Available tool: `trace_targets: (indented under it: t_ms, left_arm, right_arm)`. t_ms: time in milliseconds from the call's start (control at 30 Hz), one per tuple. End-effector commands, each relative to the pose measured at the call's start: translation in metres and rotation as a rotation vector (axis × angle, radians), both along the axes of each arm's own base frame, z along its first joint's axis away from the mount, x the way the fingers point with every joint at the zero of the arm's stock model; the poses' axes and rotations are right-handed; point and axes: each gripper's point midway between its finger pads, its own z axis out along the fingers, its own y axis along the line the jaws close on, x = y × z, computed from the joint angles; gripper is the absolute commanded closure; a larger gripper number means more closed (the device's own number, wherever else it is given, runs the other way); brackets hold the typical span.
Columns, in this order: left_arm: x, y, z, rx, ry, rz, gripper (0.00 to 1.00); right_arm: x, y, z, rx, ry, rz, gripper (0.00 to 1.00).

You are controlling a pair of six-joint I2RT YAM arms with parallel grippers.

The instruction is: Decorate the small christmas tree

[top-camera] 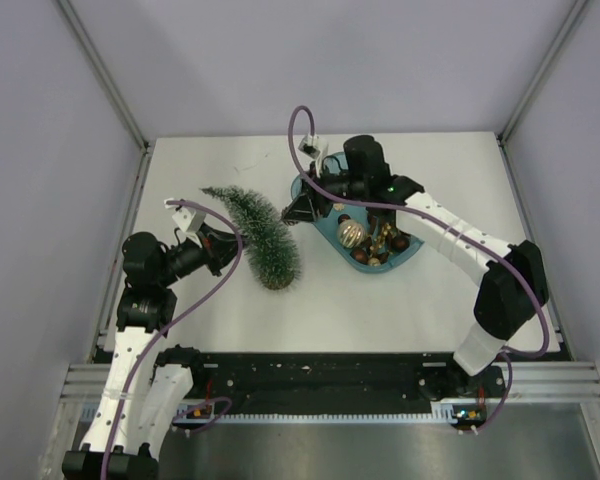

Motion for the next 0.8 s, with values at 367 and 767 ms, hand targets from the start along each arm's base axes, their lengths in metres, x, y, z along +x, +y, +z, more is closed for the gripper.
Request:
trace_targets:
  t_ms: [367, 767]
  left_arm:
    - [-0.007, 0.009, 0.031, 0.024, -0.02, 0.056, 0.33]
    - [-0.034, 0.023, 0.057, 0.102, -0.079, 0.14, 0.23]
  right_arm:
    - [-0.009, -0.005, 0.03, 0.09, -0.087, -0.046, 0.96]
    - [-0.013, -0.011, 0.035, 0.109, -0.101, -0.062, 0.98]
